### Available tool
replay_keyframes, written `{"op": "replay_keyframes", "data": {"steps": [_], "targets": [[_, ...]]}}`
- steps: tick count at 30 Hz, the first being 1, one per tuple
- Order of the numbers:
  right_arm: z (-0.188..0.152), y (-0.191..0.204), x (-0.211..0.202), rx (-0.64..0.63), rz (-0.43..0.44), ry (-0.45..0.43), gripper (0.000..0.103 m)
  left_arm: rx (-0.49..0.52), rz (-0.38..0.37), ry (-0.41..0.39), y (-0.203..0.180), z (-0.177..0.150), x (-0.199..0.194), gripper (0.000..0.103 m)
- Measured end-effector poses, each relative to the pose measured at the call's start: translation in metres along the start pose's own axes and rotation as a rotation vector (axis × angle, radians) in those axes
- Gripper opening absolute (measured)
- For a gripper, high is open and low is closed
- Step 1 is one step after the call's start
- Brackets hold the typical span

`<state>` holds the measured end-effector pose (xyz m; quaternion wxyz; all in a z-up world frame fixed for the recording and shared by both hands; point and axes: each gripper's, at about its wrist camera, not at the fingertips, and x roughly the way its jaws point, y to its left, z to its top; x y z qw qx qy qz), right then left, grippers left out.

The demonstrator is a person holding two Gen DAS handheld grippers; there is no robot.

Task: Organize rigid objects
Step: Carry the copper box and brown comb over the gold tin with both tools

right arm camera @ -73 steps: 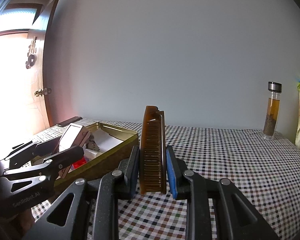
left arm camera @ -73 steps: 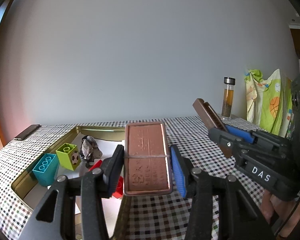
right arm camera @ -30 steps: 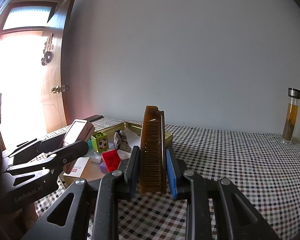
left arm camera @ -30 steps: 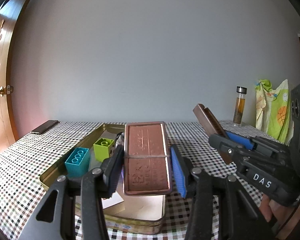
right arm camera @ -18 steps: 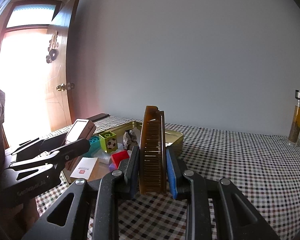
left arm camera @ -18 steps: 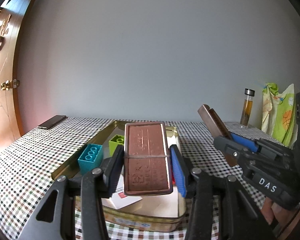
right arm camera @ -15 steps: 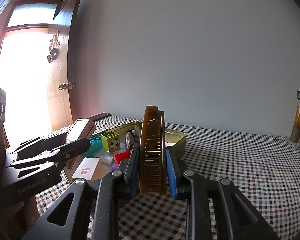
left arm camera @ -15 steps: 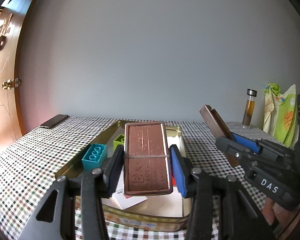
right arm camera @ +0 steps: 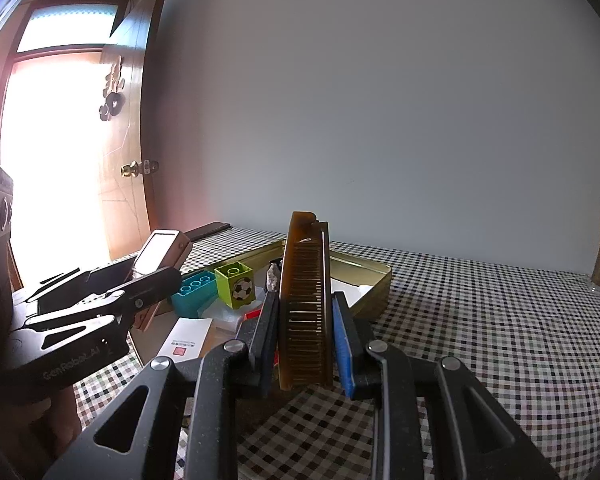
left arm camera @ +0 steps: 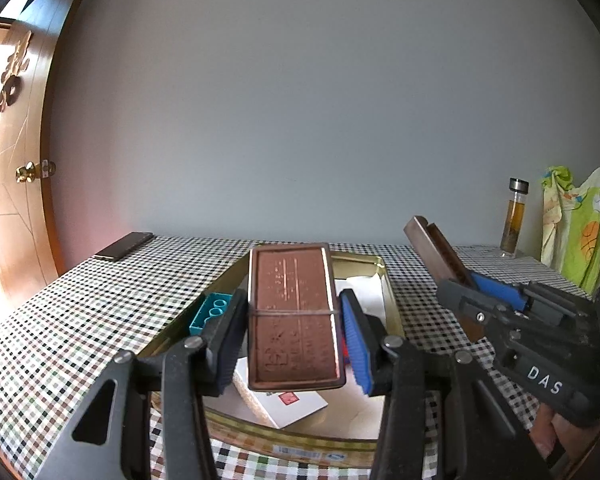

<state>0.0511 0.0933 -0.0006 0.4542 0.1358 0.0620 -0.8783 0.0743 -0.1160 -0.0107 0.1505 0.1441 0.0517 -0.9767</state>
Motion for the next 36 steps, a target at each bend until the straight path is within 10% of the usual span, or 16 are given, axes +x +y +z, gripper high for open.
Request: {"op": "replay_keyframes", "data": {"steps": [36], "targets": [[0.009, 0.011, 0.051, 0.04, 0.034, 0.114, 0.028, 0.003, 0.021, 0.112, 0.03, 0.006, 0.029, 0.046]]}}
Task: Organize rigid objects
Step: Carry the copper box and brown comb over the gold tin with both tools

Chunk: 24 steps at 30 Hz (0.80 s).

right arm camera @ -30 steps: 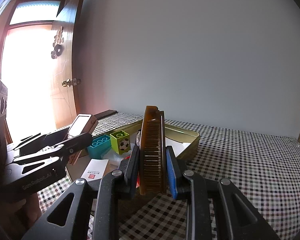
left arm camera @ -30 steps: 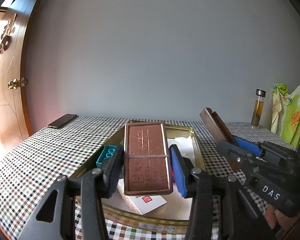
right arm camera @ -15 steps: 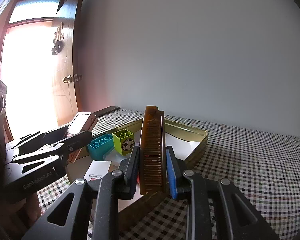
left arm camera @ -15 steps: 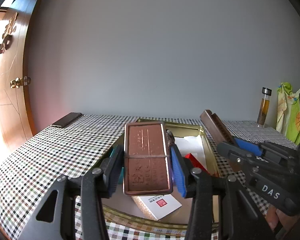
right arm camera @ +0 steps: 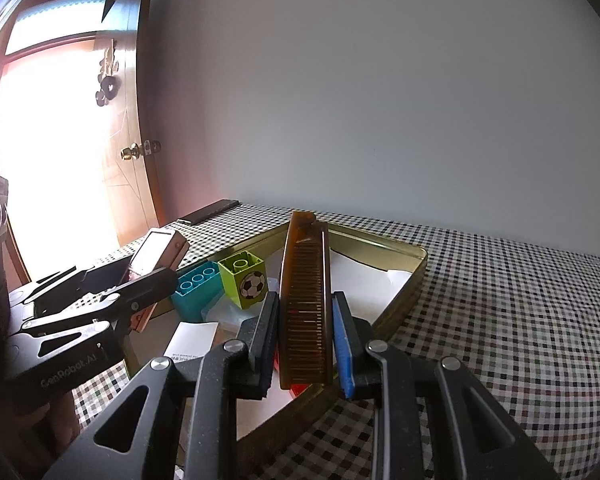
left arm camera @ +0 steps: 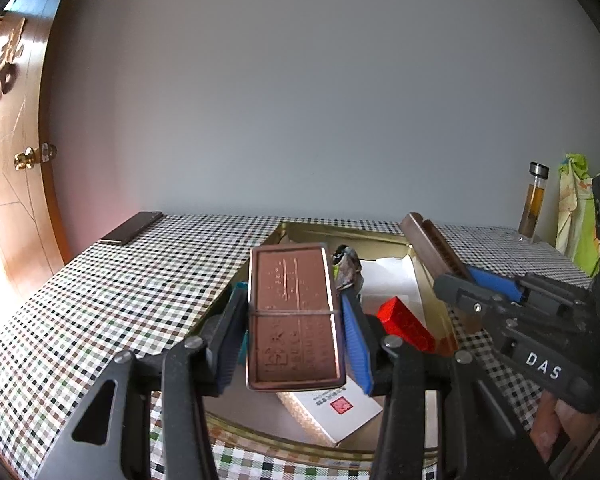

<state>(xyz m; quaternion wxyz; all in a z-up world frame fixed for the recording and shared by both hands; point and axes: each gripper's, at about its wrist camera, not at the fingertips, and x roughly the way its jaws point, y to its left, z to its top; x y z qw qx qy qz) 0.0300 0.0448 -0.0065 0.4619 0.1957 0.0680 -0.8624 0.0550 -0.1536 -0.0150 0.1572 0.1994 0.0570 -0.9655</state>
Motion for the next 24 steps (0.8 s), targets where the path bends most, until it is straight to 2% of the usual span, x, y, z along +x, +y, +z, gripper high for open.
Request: {"op": "replay_keyframes", "data": {"steps": [17, 24], "targets": [[0.043, -0.016, 0.016, -0.004, -0.014, 0.027, 0.028, 0.027, -0.064, 0.082, 0.0, 0.033, 0.02, 0.046], [0.059, -0.018, 0.034, -0.006, -0.029, 0.093, 0.028, 0.045, -0.09, 0.155, -0.006, 0.042, 0.037, 0.046]]}}
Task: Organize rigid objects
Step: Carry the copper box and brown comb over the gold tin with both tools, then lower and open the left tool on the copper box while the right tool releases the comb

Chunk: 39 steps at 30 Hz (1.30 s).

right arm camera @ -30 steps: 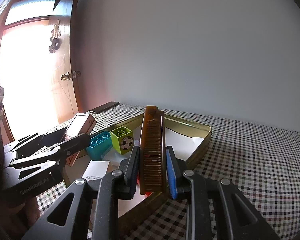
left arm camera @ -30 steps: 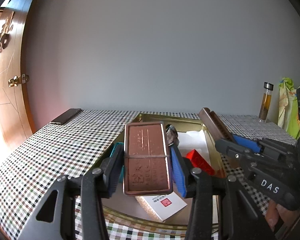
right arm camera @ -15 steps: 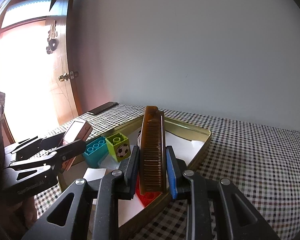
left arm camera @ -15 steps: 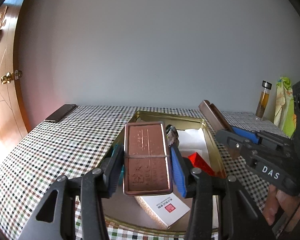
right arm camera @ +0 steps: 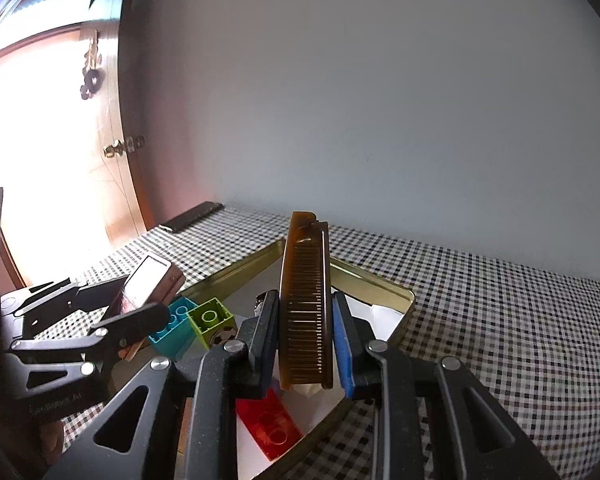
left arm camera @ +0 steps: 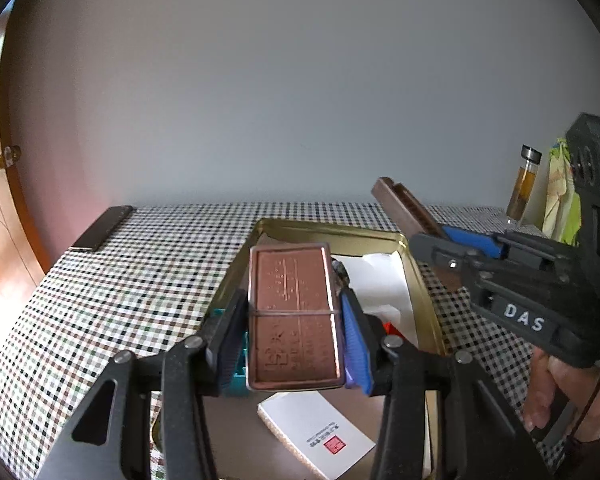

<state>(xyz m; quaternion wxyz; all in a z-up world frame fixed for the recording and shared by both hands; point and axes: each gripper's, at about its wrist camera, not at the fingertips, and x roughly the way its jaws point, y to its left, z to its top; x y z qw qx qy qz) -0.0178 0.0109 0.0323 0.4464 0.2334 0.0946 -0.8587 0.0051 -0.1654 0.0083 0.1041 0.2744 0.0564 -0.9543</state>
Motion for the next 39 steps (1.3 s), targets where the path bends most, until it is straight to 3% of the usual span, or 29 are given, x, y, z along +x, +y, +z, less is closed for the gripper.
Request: {"op": "replay_keyframes", "data": {"steps": [12, 28, 29, 30, 32, 34, 39], "targets": [[0.002, 0.0, 0.033, -0.002, -0.029, 0.167, 0.028, 0.061, -0.012, 0.115, -0.017, 0.006, 0.022, 0.046], [-0.005, 0.002, 0.043, -0.008, -0.021, 0.234, 0.028, 0.097, -0.002, 0.169, -0.023, -0.002, 0.036, 0.046], [-0.006, 0.002, 0.042, -0.002, -0.007, 0.234, 0.028, 0.097, 0.0, 0.162, -0.023, -0.002, 0.035, 0.048], [-0.006, 0.002, 0.041, 0.001, 0.0, 0.235, 0.03, 0.101, 0.011, 0.155, -0.023, -0.002, 0.034, 0.059], [-0.006, 0.004, 0.039, 0.002, 0.004, 0.221, 0.052, 0.107, 0.026, 0.135, -0.022, -0.001, 0.03, 0.072], [-0.006, 0.004, 0.032, 0.005, -0.009, 0.189, 0.065, 0.117, 0.031, 0.113, -0.024, -0.001, 0.024, 0.074], [-0.005, 0.003, 0.013, 0.007, -0.02, 0.138, 0.07, 0.116, 0.066, 0.05, -0.019, 0.001, 0.008, 0.102]]}}
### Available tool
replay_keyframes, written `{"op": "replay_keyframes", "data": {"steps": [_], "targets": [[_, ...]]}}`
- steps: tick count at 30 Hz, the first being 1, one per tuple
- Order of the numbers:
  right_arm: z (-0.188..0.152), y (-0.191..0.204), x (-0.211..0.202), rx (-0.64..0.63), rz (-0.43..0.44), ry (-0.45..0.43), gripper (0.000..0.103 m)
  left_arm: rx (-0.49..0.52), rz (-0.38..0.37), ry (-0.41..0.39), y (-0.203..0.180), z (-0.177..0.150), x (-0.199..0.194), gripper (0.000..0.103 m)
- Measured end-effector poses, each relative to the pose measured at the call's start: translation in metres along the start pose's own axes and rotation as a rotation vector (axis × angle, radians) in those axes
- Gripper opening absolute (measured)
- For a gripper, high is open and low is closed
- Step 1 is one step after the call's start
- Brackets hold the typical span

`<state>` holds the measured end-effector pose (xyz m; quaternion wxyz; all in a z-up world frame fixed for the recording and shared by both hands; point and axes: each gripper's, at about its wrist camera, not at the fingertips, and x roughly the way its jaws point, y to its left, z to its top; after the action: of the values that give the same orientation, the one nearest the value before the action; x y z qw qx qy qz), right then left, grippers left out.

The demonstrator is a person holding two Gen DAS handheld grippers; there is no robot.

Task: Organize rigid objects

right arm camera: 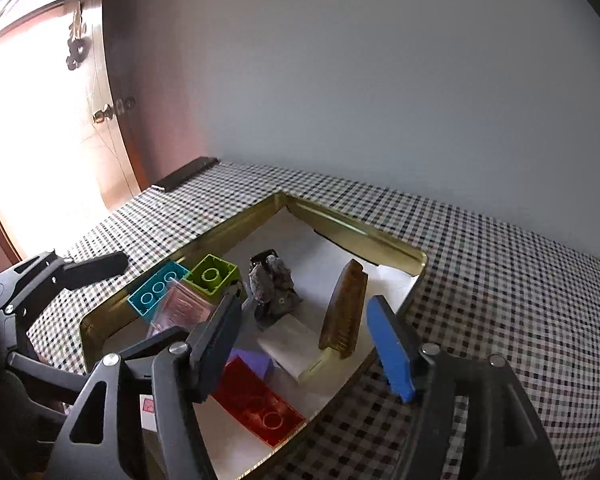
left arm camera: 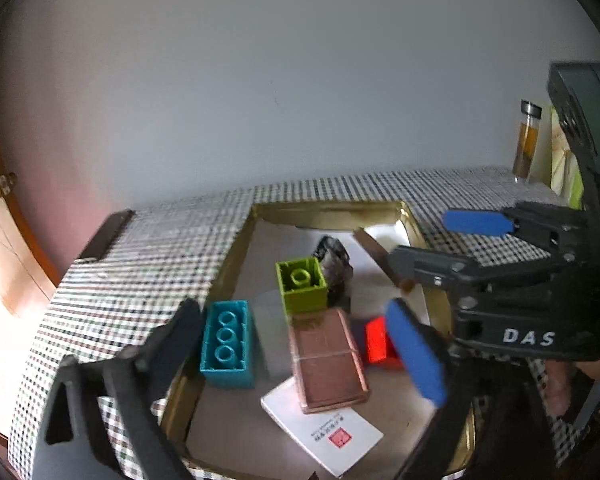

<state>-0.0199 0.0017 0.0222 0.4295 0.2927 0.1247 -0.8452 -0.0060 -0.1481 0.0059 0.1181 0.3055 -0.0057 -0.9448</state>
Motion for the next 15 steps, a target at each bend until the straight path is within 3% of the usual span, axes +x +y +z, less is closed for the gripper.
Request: {"op": "replay_keyframes", "data": {"steps": [2, 15], "targets": [[-0.001, -0.002, -0.008, 0.008, 0.005, -0.027, 0.076, -0.003, 0.025, -0.019, 0.001, 0.001, -0.006, 0.102], [0.006, 0.001, -0.047, 0.052, 0.025, -0.147, 0.082, -0.045, 0.098, -0.06, 0.016, -0.005, -0.033, 0.102]]}}
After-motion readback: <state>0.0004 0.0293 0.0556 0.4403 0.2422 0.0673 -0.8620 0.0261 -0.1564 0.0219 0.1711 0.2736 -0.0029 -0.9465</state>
